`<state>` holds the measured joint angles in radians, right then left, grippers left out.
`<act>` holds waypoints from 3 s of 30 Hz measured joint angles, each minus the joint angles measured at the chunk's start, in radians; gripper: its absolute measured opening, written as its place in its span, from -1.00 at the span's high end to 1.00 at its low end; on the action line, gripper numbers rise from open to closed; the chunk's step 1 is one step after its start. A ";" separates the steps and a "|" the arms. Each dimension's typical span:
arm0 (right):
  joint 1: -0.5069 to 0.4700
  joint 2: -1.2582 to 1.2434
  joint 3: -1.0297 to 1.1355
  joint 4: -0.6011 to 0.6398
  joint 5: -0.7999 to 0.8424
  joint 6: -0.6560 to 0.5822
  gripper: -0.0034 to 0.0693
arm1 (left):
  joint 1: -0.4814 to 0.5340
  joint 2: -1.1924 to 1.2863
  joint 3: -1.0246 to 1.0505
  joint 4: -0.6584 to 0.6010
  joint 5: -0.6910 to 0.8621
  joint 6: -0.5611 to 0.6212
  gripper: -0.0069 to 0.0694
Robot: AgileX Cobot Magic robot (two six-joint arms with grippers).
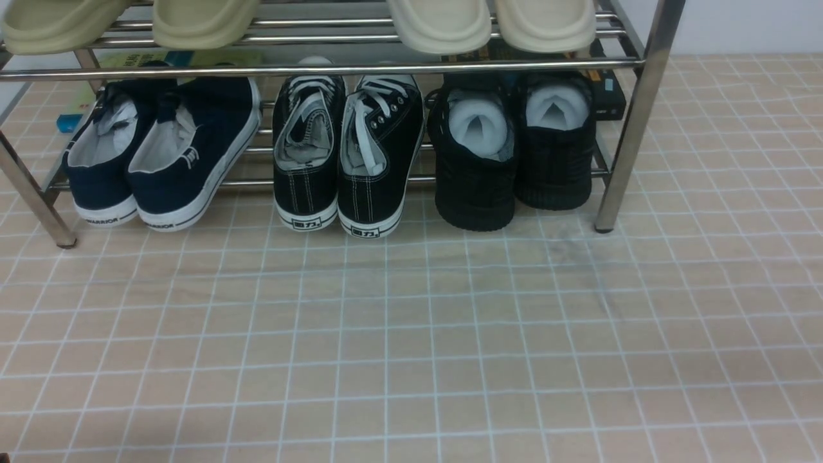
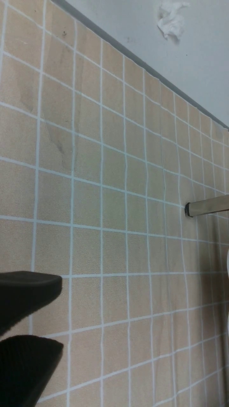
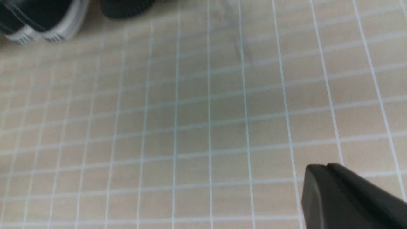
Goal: Take the shoes off the shelf from the light coffee tablecloth by hand.
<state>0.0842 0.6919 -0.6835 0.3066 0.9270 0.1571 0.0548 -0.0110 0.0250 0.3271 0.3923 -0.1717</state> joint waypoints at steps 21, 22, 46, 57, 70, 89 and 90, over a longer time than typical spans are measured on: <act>0.364 0.942 -0.826 0.048 0.134 -0.170 0.73 | 0.000 0.000 0.000 0.001 0.000 0.000 0.19; 0.391 0.993 -0.892 -0.003 0.145 -0.146 0.68 | 0.000 0.000 0.000 0.001 0.000 0.000 0.19; 0.510 1.478 -1.375 -0.425 -0.032 0.013 -0.12 | 0.000 0.000 0.000 0.001 0.001 0.000 0.19; 0.509 1.492 -1.391 -0.416 -0.008 0.036 0.90 | 0.000 0.000 0.000 0.001 0.001 0.000 0.19; 0.520 1.348 -1.501 -0.221 0.322 0.005 0.90 | 0.000 -0.002 0.000 0.002 0.001 0.000 0.19; 0.631 1.019 -1.317 -0.194 0.340 -0.038 0.89 | 0.000 -0.002 0.000 0.002 0.001 0.000 0.19; 0.641 0.987 -1.273 -0.194 0.340 -0.033 0.89 | 0.000 -0.002 0.000 0.002 0.001 0.000 0.19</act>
<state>0.7257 1.6793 -1.9566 0.1124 1.2665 0.1243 0.0548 -0.0130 0.0250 0.3289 0.3931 -0.1717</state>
